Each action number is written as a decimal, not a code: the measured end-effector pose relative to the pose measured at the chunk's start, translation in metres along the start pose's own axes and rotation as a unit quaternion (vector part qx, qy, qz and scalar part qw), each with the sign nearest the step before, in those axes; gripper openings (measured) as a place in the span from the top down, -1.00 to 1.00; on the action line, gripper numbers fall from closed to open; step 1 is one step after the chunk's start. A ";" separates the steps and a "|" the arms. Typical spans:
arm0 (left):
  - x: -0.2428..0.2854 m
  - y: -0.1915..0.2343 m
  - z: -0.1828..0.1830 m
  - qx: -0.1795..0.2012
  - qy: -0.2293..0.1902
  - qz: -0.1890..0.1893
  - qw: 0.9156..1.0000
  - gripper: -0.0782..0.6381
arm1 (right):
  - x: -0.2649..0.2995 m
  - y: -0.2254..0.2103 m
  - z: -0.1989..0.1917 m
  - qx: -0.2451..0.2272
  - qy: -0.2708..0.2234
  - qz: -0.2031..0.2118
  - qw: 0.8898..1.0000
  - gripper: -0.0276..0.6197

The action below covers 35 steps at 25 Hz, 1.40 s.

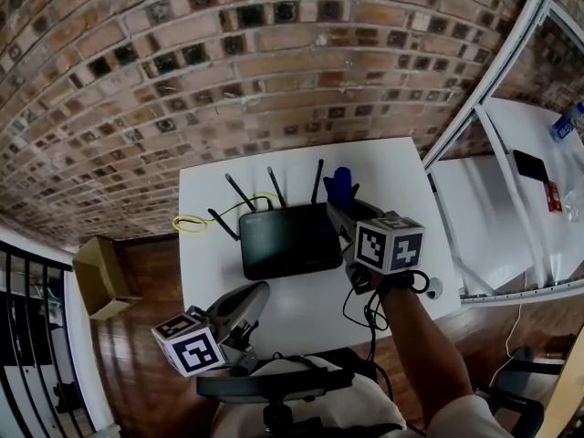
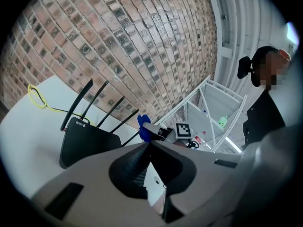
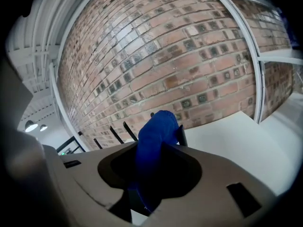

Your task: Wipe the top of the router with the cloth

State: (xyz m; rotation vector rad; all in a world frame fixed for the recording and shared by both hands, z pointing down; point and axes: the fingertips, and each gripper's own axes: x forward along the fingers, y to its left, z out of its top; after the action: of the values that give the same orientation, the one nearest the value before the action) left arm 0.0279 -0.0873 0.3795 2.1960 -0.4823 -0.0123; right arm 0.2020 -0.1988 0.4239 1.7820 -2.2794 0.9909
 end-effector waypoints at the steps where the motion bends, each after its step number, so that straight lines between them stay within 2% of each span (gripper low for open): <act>1: 0.001 0.001 0.000 -0.001 0.000 0.002 1.000 0.76 | 0.000 -0.004 -0.003 0.008 0.000 -0.001 1.000 0.47; 11: -0.002 0.007 0.003 -0.006 -0.003 0.013 1.000 0.76 | 0.010 -0.025 -0.036 0.058 0.020 -0.019 0.998 0.47; 18: -0.008 0.009 0.010 -0.005 -0.013 0.015 1.000 0.76 | 0.024 -0.044 -0.067 0.107 0.052 -0.038 0.992 0.47; 25: -0.017 0.015 0.007 -0.010 -0.005 0.028 1.000 0.76 | 0.036 -0.058 -0.099 0.121 0.092 -0.062 0.986 0.47; 35: -0.023 0.010 0.015 -0.008 -0.022 0.021 1.000 0.76 | 0.041 -0.072 -0.128 0.115 0.141 -0.109 0.977 0.47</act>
State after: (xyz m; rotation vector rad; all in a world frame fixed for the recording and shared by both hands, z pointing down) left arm 0.0010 -0.0965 0.3744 2.1737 -0.5506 -0.0407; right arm 0.2132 -0.1739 0.5740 1.7864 -1.8223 1.4062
